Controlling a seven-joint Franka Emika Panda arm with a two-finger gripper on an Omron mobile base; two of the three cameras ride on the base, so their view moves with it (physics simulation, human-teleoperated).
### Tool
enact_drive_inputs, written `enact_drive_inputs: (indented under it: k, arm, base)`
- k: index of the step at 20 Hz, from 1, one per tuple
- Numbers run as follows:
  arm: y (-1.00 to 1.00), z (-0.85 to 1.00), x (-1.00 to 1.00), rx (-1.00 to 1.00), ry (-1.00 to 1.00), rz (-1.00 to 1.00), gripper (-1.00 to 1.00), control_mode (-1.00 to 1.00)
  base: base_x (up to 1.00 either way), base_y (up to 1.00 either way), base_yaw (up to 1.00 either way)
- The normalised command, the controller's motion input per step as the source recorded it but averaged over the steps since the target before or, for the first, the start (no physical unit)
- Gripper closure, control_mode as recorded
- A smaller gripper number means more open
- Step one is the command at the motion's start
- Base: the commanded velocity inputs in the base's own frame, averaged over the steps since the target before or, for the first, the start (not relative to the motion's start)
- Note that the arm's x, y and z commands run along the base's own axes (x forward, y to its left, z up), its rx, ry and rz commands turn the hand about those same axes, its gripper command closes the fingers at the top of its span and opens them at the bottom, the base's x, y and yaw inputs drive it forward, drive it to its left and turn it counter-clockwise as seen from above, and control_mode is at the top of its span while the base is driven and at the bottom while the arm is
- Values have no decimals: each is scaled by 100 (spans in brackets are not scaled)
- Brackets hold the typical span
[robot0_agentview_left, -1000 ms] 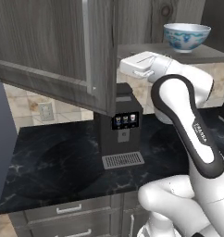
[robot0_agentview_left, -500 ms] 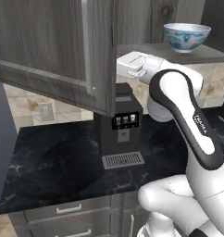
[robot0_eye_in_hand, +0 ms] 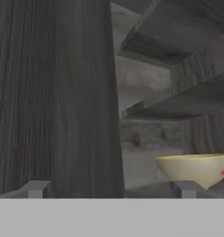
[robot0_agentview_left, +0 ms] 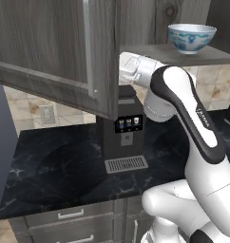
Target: Move the bowls from the cabinet to the plates on the dining table.
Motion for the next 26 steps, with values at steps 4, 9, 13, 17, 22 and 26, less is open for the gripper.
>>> enact_drive_inputs:
  k: [4,9,13,17,22,26]
  arm:
    - [26,-7,11,0,-2,10,-100,-100]
    - [24,-4,10,0,0,10,-100,-100]
    - [13,4,-5,1,2,12,-100,-100]
    - [16,12,-24,0,1,12,-100,-100]
    - [24,11,-33,-1,0,11,-100,-100]
    - [19,9,-35,-1,0,11,-100,-100]
  base:
    - [0,0,0]
    - [0,0,0]
    - [0,0,0]
    - [0,0,0]
    - [0,0,0]
    - [0,0,0]
